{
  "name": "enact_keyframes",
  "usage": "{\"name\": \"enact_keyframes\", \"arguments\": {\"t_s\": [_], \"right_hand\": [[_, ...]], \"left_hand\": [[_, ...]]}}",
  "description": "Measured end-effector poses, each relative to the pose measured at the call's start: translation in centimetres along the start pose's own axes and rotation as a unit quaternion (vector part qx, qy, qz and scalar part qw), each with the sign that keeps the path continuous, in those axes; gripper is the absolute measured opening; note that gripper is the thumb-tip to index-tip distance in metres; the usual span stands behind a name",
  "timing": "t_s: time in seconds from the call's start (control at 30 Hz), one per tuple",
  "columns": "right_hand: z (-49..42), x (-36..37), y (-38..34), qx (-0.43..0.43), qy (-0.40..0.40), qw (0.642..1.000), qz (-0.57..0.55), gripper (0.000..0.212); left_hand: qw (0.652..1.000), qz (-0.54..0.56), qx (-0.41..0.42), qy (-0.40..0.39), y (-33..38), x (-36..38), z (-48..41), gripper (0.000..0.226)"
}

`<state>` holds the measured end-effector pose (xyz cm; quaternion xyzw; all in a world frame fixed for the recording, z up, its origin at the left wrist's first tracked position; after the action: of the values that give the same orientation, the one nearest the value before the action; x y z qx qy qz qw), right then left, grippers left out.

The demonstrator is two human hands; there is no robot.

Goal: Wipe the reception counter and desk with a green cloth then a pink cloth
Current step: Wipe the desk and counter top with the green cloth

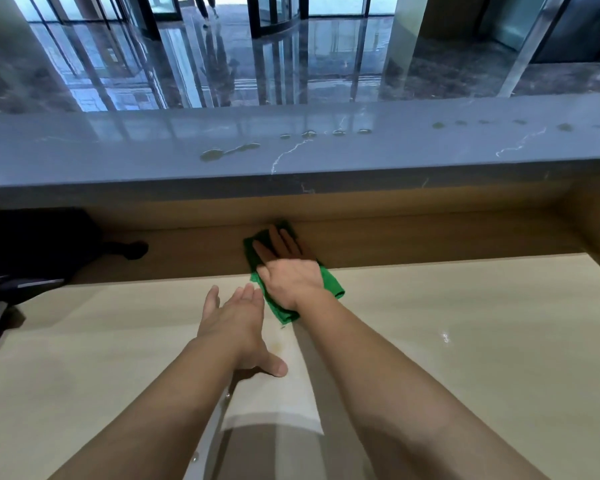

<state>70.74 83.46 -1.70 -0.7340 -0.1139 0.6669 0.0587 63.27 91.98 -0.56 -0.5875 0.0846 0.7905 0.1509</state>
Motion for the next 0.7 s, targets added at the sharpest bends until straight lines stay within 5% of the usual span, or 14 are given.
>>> {"name": "enact_keyframes", "arguments": {"t_s": [0.47,0.7], "right_hand": [[11.7,-7.6,22.1,0.247,0.068,0.957,0.134,0.054],[15.5,-6.4,18.8,0.367,0.055,0.923,0.106,0.056]], "left_hand": [[0.997,0.022,0.008,0.07,0.0,-0.8,1.8,0.121],[0.99,0.095,-0.021,0.099,-1.0,-0.7,5.7,0.123]]}}
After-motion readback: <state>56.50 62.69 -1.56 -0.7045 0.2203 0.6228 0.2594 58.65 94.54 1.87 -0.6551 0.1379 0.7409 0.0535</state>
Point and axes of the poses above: each hand's wrist, its own z-axis away from the middle knuckle, its own x-axis out of the palm, y = z × x, the point moved 9 cm from there along -z, towards the middle knuckle, and after that the axes turned 12 degrees about y, right-handed, at the moved point
